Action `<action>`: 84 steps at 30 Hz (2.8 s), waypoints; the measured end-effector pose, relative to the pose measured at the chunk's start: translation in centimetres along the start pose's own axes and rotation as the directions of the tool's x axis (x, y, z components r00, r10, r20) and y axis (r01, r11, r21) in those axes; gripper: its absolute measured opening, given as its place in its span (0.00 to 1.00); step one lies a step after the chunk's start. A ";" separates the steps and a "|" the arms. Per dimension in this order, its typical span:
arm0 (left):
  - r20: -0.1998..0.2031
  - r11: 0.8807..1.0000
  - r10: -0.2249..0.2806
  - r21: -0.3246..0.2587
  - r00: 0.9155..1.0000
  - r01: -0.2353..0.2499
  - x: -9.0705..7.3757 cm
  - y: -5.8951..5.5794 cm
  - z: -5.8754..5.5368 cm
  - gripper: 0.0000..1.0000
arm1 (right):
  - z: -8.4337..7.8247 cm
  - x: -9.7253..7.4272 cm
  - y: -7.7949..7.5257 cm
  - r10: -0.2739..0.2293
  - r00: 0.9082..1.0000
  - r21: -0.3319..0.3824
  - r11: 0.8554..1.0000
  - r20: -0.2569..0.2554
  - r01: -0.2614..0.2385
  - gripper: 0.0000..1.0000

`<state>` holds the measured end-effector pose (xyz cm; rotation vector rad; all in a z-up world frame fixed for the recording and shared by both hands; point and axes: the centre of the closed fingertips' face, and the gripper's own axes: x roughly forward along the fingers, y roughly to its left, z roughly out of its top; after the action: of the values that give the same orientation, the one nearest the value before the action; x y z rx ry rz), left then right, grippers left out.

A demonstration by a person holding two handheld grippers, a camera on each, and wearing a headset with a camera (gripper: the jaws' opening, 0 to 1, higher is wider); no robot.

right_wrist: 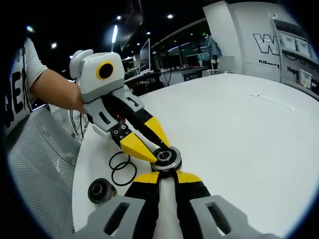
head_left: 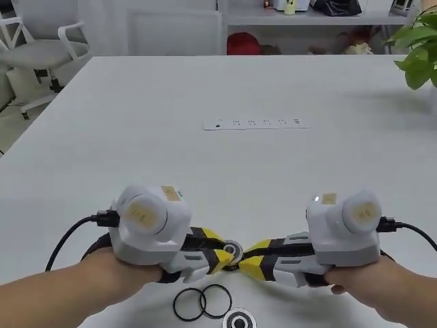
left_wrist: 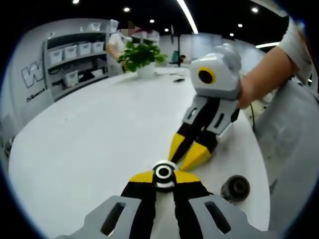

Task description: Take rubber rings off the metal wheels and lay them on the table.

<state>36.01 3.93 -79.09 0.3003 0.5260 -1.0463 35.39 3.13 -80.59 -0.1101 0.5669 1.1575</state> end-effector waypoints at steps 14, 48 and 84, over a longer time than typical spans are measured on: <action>-0.002 1.000 0.013 0.006 1.000 -0.013 0.0 0.1 -0.1 0.13 | 0.0 -0.4 -0.2 -0.016 1.000 0.078 0.997 0.018 0.014 0.00; -0.039 0.997 0.064 0.037 0.997 -0.062 0.1 0.0 -0.1 0.11 | 1.7 -0.5 -0.3 -0.053 0.992 0.289 0.957 0.112 0.019 0.00; -0.023 0.998 0.053 -0.031 0.998 -0.054 -0.3 -0.1 0.0 0.13 | 2.3 -0.7 -0.2 -0.037 0.987 0.339 0.940 0.154 -0.018 0.00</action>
<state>35.79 4.13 -78.94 0.2967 0.5509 -0.9829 36.21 3.32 -78.29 0.2746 0.6158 1.0324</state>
